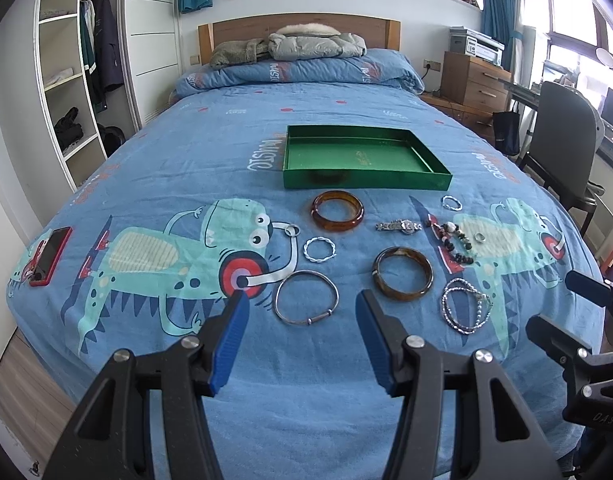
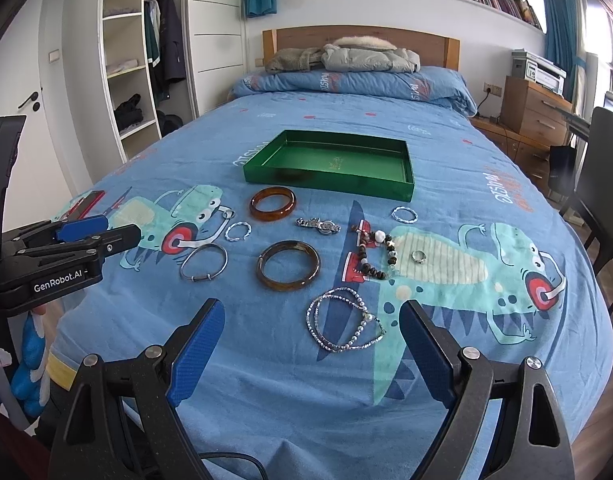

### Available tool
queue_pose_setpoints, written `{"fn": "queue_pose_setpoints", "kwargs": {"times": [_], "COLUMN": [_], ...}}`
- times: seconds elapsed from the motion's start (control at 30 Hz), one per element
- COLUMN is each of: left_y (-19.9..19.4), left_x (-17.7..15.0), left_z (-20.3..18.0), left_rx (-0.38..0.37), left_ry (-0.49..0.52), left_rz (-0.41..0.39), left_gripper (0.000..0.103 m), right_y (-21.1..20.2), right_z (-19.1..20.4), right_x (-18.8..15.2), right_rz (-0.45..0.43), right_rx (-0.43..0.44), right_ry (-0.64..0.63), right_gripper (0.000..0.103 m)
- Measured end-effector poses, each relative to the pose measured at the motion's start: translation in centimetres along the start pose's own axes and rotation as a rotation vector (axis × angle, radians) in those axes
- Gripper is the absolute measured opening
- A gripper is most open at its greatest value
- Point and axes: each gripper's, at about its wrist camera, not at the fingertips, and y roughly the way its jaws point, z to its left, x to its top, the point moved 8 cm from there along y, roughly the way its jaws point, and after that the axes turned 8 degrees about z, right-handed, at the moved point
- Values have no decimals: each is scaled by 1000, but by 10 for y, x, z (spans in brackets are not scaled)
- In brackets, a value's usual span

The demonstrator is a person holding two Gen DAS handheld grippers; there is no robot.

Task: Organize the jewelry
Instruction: 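Grasp the rhinestone bracelet with the right tool while the left tool grasps the silver bangle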

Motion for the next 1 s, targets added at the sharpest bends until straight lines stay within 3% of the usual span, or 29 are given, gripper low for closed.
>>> {"fn": "queue_pose_setpoints", "kwargs": {"times": [0.23,0.57,1.0], "left_y": [22,79,143], "left_x": [-4,-11,-15], "left_z": [-2,-18,-26], "left_rx": [-37,-171,-187], "left_ry": [6,26,42], "left_rz": [65,237,379], "left_gripper": [53,53,53], "right_y": [15,80,149], "right_z": [-4,-14,-24], "right_x": [-2,-15,-15], "right_rz": [38,241,400], "right_rx": [7,54,50], "right_ry": [3,7,-25], "right_gripper": [88,89,89]}}
